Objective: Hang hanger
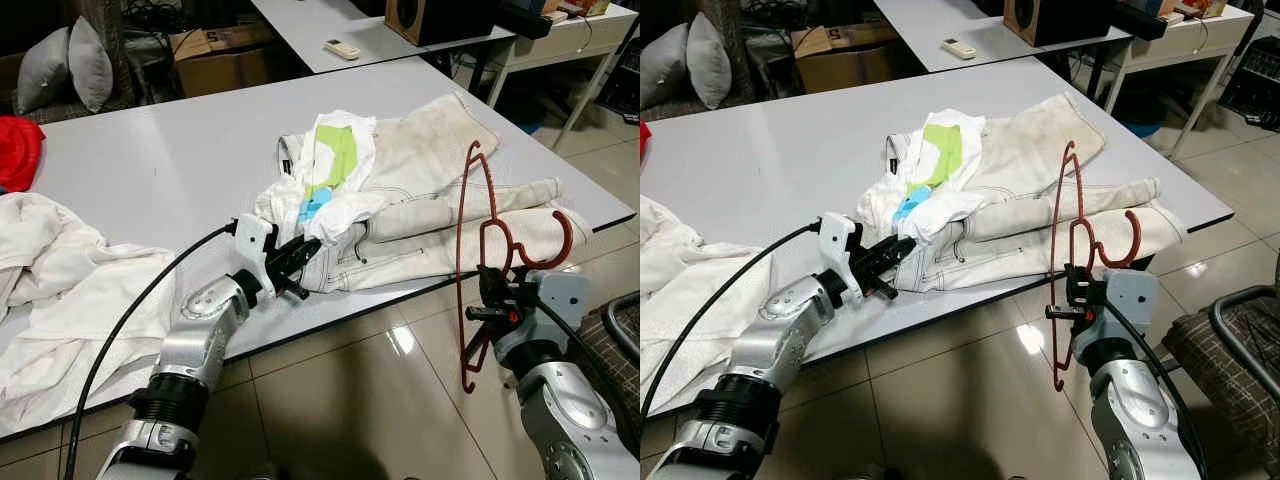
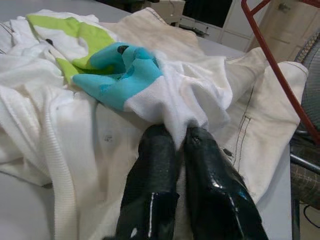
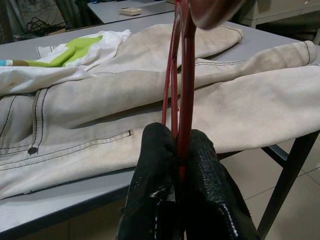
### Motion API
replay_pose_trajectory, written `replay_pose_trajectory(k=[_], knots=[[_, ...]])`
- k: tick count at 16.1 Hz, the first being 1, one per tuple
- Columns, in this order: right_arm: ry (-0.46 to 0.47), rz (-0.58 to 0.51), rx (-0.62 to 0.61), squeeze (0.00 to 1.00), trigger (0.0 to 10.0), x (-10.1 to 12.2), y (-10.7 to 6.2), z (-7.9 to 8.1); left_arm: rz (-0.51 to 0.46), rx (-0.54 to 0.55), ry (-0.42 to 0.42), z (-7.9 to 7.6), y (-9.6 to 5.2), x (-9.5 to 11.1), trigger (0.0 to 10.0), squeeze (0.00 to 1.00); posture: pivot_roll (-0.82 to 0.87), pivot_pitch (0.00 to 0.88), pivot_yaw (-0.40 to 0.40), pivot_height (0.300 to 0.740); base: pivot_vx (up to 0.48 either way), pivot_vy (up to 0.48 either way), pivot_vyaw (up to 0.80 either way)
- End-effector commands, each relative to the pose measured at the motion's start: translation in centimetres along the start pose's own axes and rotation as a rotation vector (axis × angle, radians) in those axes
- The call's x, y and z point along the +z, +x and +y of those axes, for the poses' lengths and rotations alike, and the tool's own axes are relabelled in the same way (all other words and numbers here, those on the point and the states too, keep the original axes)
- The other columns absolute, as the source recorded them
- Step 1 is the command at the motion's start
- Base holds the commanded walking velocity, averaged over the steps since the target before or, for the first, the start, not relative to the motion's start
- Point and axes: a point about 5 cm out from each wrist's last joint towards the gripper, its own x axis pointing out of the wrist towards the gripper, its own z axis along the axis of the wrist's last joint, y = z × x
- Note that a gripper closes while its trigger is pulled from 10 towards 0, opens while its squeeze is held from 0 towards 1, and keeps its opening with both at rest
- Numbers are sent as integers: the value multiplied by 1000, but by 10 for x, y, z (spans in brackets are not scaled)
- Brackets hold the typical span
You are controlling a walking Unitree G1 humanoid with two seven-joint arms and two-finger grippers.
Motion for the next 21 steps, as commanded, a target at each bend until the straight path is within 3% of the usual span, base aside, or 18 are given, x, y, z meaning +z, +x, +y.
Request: replay_pose_trajectory(k=[1,3,5,8,11,13,16,20,21], knots=[[-9,-28,-11,0,10000,5,0,0,-47,-12,-18,0,2,8,0,0,-54,22,69,740,0,0,0],[-16,-34,-8,0,10000,7,2,0,-139,-30,-62,-1,7,28,0,0,-57,20,63,740,0,0,0],[-19,-45,-25,0,10000,10,3,-3,-371,-120,-177,-8,13,82,0,0,-55,18,62,740,0,0,0],[-19,-52,-31,0,10000,10,4,-3,-586,-290,-220,-20,12,151,0,0,-54,13,72,740,0,0,0],[-11,-58,-42,0,10000,10,3,-2,-738,-411,-295,-28,3,195,0,0,-53,13,83,740,0,0,0],[-6,-59,-48,0,10000,9,2,-1,-737,-484,-255,-37,-1,210,0,0,-49,15,92,740,0,0,0],[3,-61,-51,0,10000,8,2,1,-729,-494,-248,-39,-2,221,0,0,-43,17,91,740,0,0,0],[8,-62,-49,0,10000,8,3,1,-559,-468,-186,-44,9,212,0,0,-37,19,89,740,0,0,0],[9,-62,-50,0,10000,8,4,0,-503,-398,-171,-39,15,205,0,0,-36,21,89,740,0,0,0]])
